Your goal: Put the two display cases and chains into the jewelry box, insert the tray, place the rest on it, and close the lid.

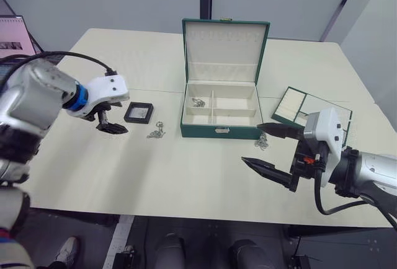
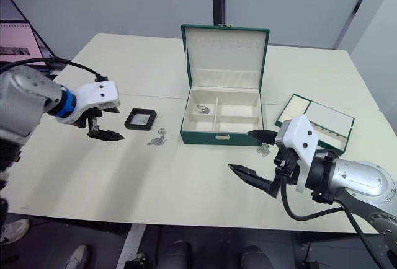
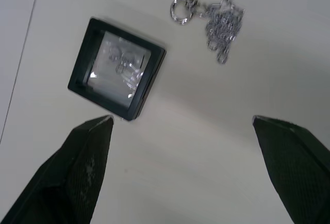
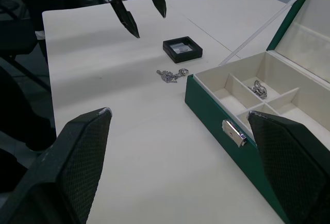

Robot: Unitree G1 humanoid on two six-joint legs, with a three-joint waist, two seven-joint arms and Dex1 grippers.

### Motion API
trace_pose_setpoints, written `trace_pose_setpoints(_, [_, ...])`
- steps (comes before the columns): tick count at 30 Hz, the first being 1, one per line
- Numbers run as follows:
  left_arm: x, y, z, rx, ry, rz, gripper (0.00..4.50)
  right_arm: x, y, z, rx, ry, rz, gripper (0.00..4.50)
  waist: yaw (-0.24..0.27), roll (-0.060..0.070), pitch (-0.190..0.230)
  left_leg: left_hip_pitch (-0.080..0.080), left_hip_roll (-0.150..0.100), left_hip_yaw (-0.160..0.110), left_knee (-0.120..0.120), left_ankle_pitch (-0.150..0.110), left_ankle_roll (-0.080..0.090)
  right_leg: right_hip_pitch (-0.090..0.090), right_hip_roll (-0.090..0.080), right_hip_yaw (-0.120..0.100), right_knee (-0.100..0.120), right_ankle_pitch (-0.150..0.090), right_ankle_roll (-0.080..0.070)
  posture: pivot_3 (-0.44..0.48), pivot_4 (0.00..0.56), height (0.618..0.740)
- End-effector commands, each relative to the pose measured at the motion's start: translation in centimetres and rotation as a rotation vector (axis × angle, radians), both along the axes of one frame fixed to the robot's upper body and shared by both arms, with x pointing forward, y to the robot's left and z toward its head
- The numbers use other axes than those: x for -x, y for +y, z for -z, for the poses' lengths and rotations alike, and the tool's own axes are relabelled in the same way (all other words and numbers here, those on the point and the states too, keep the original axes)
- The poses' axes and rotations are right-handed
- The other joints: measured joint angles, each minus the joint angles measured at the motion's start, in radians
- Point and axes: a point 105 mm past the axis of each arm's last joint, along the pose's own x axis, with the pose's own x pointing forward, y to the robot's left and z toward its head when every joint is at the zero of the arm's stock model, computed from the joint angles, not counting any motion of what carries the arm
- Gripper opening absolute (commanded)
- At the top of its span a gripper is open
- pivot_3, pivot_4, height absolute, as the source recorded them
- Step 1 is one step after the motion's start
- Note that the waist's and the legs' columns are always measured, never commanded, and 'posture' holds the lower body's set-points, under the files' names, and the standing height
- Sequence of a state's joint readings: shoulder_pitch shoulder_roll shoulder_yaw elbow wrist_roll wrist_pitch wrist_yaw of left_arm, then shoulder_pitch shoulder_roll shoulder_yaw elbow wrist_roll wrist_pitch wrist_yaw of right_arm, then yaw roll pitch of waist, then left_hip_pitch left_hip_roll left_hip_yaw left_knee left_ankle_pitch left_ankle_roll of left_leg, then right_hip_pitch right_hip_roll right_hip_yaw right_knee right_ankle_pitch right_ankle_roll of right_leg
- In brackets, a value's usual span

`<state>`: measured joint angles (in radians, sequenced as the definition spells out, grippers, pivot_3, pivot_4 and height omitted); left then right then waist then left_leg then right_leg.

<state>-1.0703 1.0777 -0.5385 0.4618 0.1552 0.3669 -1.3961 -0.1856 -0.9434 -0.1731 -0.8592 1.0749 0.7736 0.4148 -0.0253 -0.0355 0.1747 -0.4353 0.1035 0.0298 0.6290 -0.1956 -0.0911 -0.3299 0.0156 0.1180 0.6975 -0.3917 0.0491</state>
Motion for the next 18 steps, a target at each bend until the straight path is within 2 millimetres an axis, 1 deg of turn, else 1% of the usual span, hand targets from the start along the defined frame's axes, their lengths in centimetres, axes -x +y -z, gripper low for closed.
trace_pose_setpoints(1, [-1.0, 0.6, 0.5, -0.110, 0.030, 0.030, 4.48, 0.3, 0.0, -0.7, 0.013, -0.039, -0.016, 4.50, -0.001, 0.000, 0.000, 0.000, 0.000, 0.000, 0.000, 0.000, 0.000, 0.000, 0.000, 0.000, 0.000, 0.000, 0.000, 0.000, 0.150, 0.737])
trace_pose_setpoints(7, [-2.5, 0.2, 2.3, -0.169, 0.049, 0.089, 4.48, 0.4, -0.1, -0.7, 0.024, -0.038, -0.014, 4.50, -0.003, 0.000, 0.000, -0.002, 0.001, 0.001, 0.000, 0.000, 0.000, -0.003, 0.000, 0.001, 0.000, 0.000, 0.000, 0.000, 0.150, 0.737])
trace_pose_setpoints(11, [-3.4, -0.2, 2.7, -0.186, 0.028, 0.108, 4.48, 0.4, -0.2, -0.8, 0.025, -0.039, -0.011, 4.50, -0.002, 0.000, 0.000, -0.003, 0.000, 0.001, 0.000, 0.000, 0.000, -0.003, 0.000, 0.001, 0.000, 0.000, 0.000, 0.000, 0.150, 0.737])
trace_pose_setpoints(14, [-4.2, -0.8, 2.9, -0.188, -0.001, 0.120, 4.48, 0.4, -0.3, -0.9, 0.029, -0.041, -0.006, 4.50, -0.001, 0.000, 0.000, -0.003, 0.000, 0.001, 0.000, 0.000, 0.000, -0.003, 0.000, 0.000, 0.001, 0.000, 0.000, 0.000, 0.150, 0.737])
trace_pose_setpoints(18, [-4.4, -1.4, 3.2, -0.184, 0.009, 0.138, 4.48, 0.4, -0.4, -0.9, 0.033, -0.042, 0.001, 4.50, -0.003, 0.000, 0.000, -0.003, 0.000, 0.001, 0.000, 0.000, 0.000, -0.003, 0.000, 0.001, 0.000, 0.000, 0.000, 0.000, 0.150, 0.737])
